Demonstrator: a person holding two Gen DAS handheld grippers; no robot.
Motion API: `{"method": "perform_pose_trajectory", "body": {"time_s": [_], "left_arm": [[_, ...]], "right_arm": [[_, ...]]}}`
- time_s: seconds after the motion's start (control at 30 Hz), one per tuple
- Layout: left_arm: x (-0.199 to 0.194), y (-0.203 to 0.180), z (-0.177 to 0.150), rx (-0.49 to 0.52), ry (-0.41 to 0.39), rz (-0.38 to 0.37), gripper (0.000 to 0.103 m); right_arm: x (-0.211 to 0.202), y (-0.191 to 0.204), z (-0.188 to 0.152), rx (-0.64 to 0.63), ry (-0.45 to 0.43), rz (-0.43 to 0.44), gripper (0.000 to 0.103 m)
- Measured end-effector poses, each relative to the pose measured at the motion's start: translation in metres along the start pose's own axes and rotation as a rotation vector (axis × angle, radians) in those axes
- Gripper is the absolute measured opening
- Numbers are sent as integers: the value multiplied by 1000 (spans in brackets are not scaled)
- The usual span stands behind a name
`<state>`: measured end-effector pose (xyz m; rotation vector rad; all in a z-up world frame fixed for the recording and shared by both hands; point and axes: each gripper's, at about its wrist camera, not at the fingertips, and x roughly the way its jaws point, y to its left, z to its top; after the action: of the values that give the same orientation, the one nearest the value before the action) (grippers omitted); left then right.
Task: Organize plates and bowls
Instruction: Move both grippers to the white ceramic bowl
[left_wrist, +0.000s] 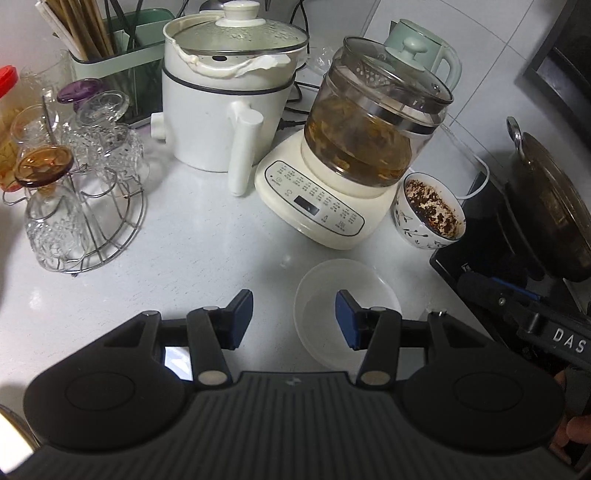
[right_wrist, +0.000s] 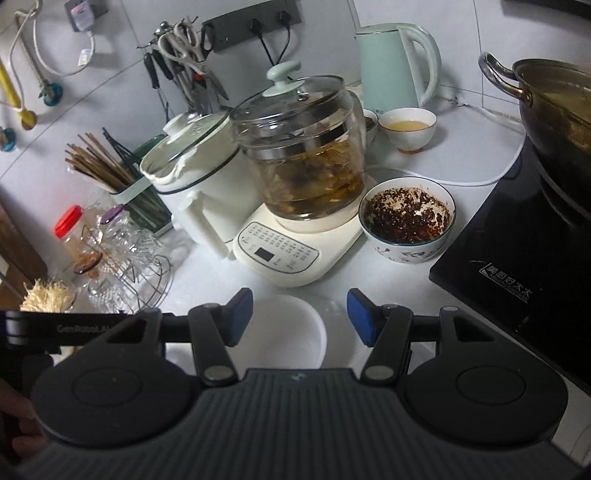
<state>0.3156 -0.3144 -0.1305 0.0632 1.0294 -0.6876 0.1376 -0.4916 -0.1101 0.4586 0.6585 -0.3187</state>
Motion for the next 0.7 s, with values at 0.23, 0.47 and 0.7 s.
{"method": "perform_pose_trajectory", "body": {"time_s": [0.23, 0.47, 0.7], "left_arm": [[24, 3, -6, -50, 22, -31, 55], [43, 11, -20, -104, 59, -42, 54], [59, 13, -25, -125, 76, -55, 39]], "right_arm": [[24, -23, 4, 71, 69, -17, 59], [53, -33, -3, 109, 170, -12, 59], [82, -30, -13, 100, 268, 26, 45]]}}
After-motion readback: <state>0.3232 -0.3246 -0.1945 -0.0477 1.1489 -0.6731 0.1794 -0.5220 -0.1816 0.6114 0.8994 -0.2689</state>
